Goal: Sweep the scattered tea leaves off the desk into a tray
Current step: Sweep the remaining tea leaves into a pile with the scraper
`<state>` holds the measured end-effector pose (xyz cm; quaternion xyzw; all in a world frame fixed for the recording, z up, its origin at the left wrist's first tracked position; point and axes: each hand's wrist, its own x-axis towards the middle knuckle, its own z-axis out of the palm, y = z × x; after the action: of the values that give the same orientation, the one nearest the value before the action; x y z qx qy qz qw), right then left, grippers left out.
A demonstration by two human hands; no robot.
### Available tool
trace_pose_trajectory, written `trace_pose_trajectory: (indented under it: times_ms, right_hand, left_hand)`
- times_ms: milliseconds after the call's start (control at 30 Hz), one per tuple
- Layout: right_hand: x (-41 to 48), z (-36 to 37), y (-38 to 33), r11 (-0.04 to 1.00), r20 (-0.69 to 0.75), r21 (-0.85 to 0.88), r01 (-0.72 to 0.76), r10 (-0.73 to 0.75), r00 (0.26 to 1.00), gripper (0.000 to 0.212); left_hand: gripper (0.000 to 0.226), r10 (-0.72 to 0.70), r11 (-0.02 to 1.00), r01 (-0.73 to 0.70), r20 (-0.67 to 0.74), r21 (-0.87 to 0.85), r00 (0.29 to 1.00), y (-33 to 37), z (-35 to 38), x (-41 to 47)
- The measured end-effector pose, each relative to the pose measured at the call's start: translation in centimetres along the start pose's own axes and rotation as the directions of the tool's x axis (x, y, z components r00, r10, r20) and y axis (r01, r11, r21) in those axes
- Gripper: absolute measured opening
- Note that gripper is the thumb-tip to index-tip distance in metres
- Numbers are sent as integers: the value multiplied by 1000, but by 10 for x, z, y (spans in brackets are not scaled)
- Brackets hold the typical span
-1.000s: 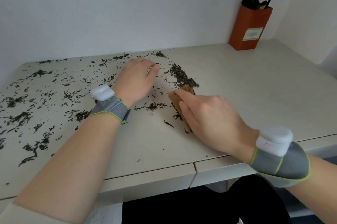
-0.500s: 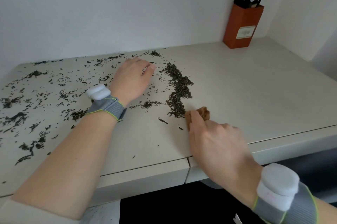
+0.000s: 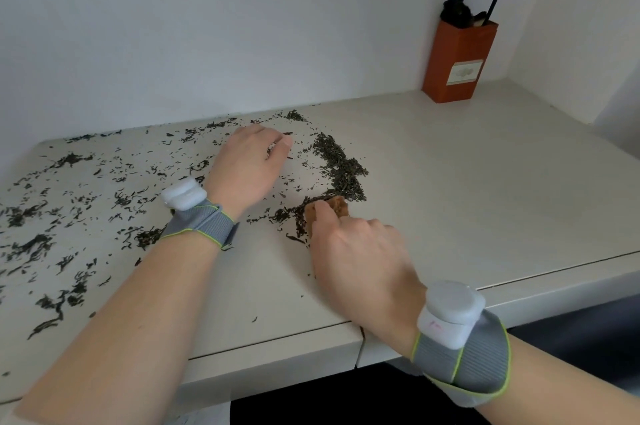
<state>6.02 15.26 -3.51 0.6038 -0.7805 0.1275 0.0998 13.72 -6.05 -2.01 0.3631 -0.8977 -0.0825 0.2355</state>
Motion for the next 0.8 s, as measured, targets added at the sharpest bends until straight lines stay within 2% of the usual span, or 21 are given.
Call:
trace_pose_trajectory:
  times_ms: [167, 267, 400, 533, 667, 800]
  right_hand:
    - [3, -10, 47, 994, -83, 107, -9, 18, 996, 5]
    - [11, -14, 76, 995, -119, 79, -59, 68, 991, 12]
    - [22, -10, 97, 992, -74, -2, -130, 129, 989, 15]
    - [25, 3, 91, 991, -9, -96, -90, 89, 996, 13]
    - [33, 11, 72, 993, 19, -116, -36, 39, 999, 2]
    - [39, 15, 49, 990, 0, -138, 14, -14, 1000, 7]
  left_hand:
    - [47, 24, 1000, -25, 13, 17, 1000, 12, -2, -4]
    - [45, 70, 995, -74, 58, 65, 996, 22, -3, -7]
    - [48, 120, 980, -135, 105, 147, 987, 22, -10, -12]
    - [51, 128, 965, -159, 155, 211, 980, 8, -10, -26]
    - [46, 87, 972, -113, 133, 204, 987, -4, -5, -36]
    - [47, 84, 982, -97, 84, 159, 993, -6, -5, -33]
